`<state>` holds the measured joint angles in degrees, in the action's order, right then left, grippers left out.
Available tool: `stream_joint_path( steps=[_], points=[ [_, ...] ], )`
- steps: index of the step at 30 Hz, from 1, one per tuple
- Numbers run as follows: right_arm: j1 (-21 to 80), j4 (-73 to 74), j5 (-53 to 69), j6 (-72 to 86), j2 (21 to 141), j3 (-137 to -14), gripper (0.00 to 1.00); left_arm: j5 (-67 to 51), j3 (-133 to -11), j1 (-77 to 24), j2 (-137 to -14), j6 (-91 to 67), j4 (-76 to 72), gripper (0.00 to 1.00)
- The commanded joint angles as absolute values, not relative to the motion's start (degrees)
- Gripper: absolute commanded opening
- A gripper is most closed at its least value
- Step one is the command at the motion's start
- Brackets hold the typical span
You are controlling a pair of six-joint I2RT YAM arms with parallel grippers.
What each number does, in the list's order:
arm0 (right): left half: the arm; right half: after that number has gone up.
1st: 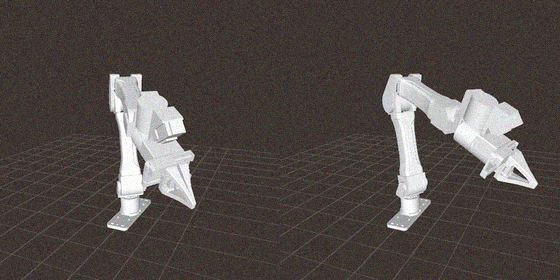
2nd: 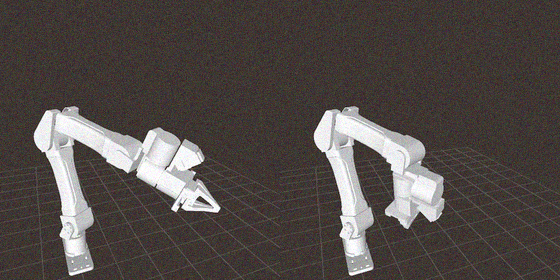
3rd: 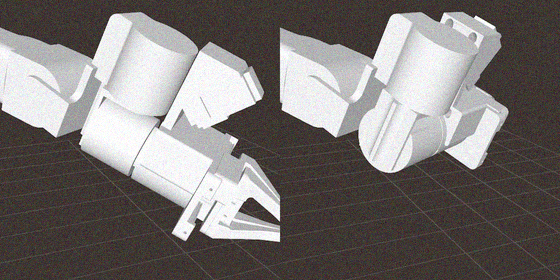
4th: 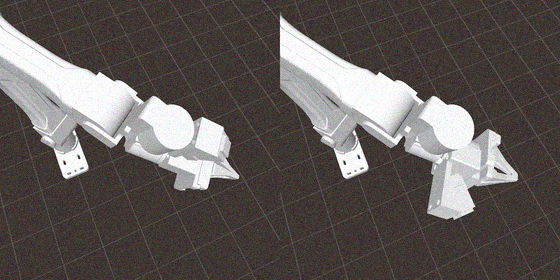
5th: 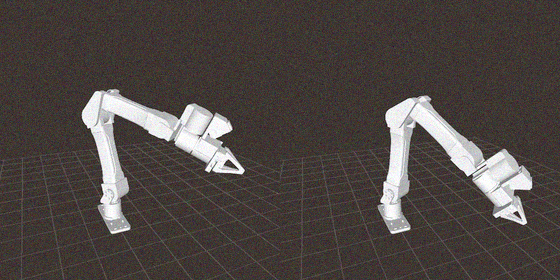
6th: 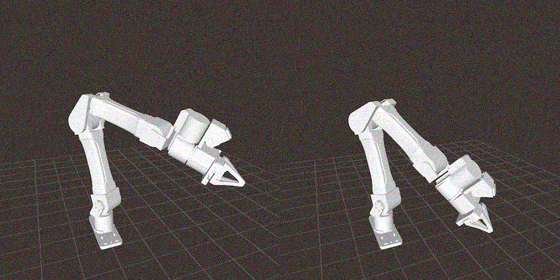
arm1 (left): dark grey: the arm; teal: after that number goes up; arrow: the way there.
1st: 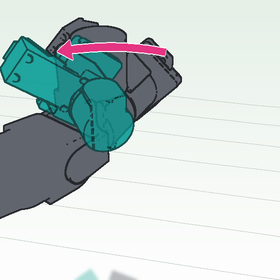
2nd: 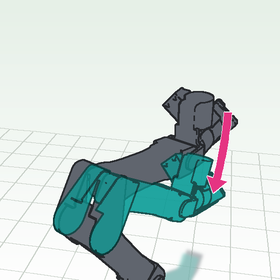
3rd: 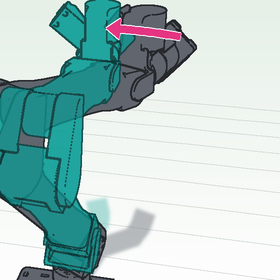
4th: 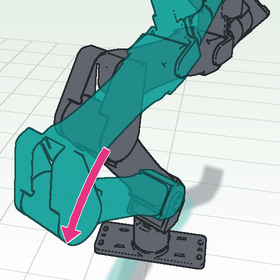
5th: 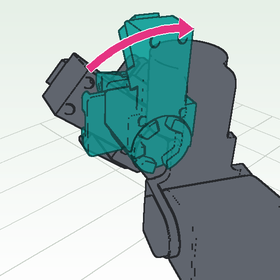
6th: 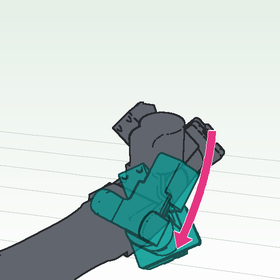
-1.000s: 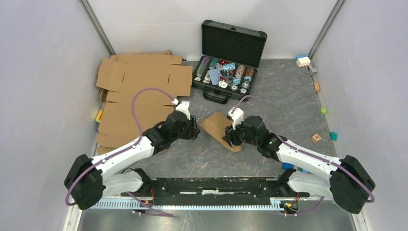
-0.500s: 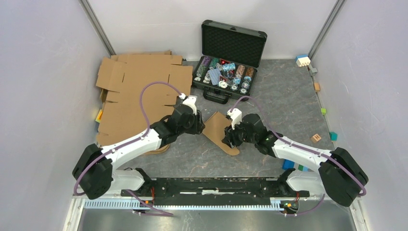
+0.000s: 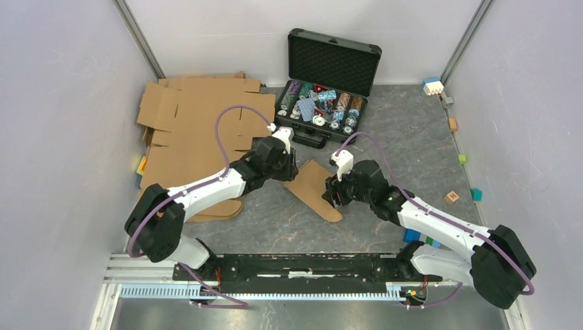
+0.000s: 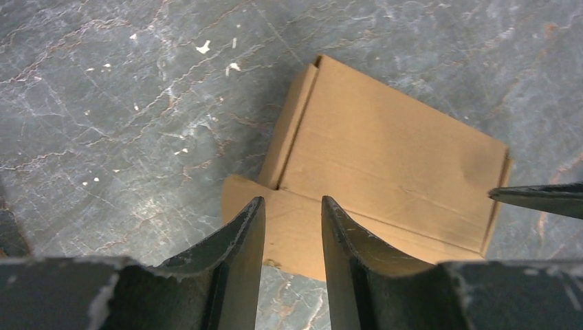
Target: Fold the paper box
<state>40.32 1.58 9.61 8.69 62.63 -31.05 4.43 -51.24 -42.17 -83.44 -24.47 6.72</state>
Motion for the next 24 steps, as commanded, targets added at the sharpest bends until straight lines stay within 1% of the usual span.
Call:
stream_joint_path(
  steps=[1, 2, 3, 5, 6, 7, 9, 12, 18, 24],
  points=[
    [39.99, 3.9, 6.89, 6.38, 63.61, -33.05, 0.6, 1.19, -53.99, -39.7, -86.83, -21.1, 4.68, 0.42],
    [39.99, 4.23, 6.54, 5.9, 64.31, -33.12, 0.62, 0.81, -54.29, -39.61, -87.8, -20.77, 4.7, 0.42],
    [39.98, 4.71, 5.98, 5.37, 64.77, -33.21, 0.66, 0.56, -54.44, -39.6, -88.66, -20.39, 4.75, 0.42],
    [39.99, 4.82, 5.27, 4.06, 64.92, -33.31, 0.83, 0.69, -54.67, -39.49, -90.5, -19.64, 5.16, 0.44],
    [39.99, 4.77, 4.21, 3.76, 64.58, -33.47, 0.96, 0.39, -54.67, -39.36, -91.45, -19.35, 5.19, 0.44],
    [39.99, 4.87, 3.57, 3.42, 64.41, -33.8, 0.98, 0.27, -54.67, -39.14, -92.31, -19.19, 5.06, 0.44],
    [39.99, 5.82, 2.16, 2.55, 64.72, -35.34, 0.98, -2.52, -54.9, -38.85, -93.73, -18.86, 4.83, 0.45],
    [39.83, 7.03, 1.2, 1.77, 66.18, -38.01, 0.98, -2.99, -55.54, -38.67, -94.5, -18.31, 5.42, 0.45],
    [39.37, 7.77, 4.91, 0.62, 72.64, -41.32, 0.98, -2.46, -54.94, -38.14, -93.76, -17.5, 5.93, 0.45],
    [39.37, 8.17, 8.15, 1.01, 76.04, -42.27, 0.98, -1.61, -51.98, -37.97, -89.67, -17.4, 3.06, 0.45]
  ],
)
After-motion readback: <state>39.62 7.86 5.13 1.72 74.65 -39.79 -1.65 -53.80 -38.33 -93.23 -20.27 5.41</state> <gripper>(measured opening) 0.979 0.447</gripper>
